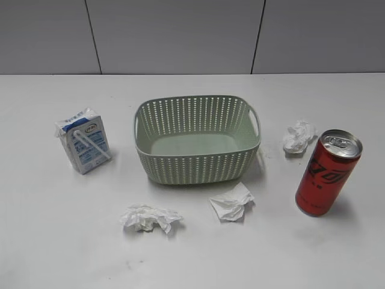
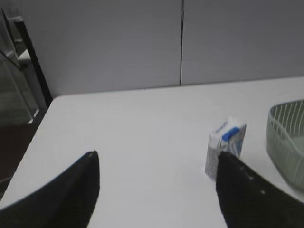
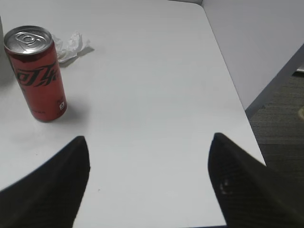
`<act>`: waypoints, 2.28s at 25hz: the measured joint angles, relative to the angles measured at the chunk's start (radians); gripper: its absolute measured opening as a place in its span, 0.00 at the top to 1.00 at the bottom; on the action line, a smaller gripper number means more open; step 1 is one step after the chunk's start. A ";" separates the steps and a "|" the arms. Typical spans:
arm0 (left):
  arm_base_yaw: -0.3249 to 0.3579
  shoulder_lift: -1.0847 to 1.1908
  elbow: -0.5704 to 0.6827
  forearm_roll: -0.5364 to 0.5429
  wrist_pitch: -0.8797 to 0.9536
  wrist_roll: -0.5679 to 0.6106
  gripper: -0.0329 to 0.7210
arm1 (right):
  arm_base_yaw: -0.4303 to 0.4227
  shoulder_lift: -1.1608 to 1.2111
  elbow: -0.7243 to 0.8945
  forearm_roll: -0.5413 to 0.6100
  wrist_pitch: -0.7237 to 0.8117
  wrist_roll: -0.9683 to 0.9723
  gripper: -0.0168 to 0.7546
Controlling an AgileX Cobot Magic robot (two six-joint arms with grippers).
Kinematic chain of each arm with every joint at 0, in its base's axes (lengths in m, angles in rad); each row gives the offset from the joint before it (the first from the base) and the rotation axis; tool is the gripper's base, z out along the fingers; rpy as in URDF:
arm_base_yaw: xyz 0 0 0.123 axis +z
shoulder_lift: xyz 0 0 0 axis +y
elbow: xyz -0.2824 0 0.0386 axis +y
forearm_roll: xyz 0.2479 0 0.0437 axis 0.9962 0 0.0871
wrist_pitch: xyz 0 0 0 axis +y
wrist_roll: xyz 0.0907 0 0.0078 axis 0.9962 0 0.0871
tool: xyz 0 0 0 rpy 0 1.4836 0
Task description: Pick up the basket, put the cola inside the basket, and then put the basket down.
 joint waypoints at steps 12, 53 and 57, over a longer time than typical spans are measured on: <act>0.000 0.535 -0.277 -0.083 -0.121 -0.001 0.16 | 0.000 0.000 0.000 0.000 0.000 0.000 0.21; -0.511 1.902 -1.065 -0.029 0.265 -0.426 0.18 | 0.000 0.000 0.000 0.000 0.000 0.000 0.21; -0.511 1.946 -1.065 -0.029 0.247 -0.463 0.18 | 0.000 0.000 0.000 0.000 0.000 0.000 0.21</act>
